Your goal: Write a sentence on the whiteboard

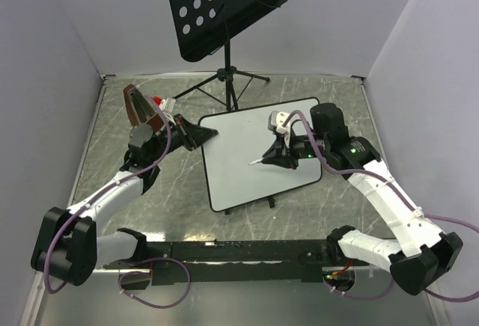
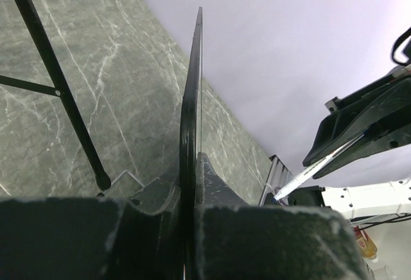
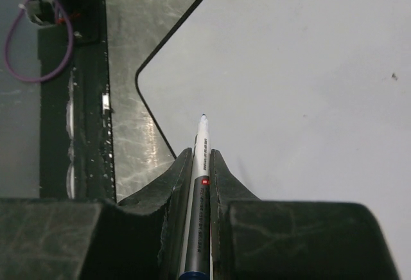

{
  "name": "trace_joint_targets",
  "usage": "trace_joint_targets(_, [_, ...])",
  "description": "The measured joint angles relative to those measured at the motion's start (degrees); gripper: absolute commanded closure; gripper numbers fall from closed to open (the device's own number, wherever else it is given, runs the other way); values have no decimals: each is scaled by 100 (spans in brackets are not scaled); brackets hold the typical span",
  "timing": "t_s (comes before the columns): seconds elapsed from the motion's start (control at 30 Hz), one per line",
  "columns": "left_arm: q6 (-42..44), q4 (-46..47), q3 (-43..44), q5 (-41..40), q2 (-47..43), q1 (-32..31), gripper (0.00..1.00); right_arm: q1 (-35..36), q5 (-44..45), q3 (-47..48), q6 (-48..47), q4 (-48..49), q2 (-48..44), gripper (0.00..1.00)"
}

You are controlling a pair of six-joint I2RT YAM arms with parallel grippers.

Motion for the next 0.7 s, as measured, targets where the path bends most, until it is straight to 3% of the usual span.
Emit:
trace_joint_targets(0.37, [-31,122,-236,-205,-138,-101,99,673,1617,426,81,179,369,100])
trace_joint_targets(0.7, [-201,341,-503,-459,-195,-175,99,951,2096,772,699,710,1056,100])
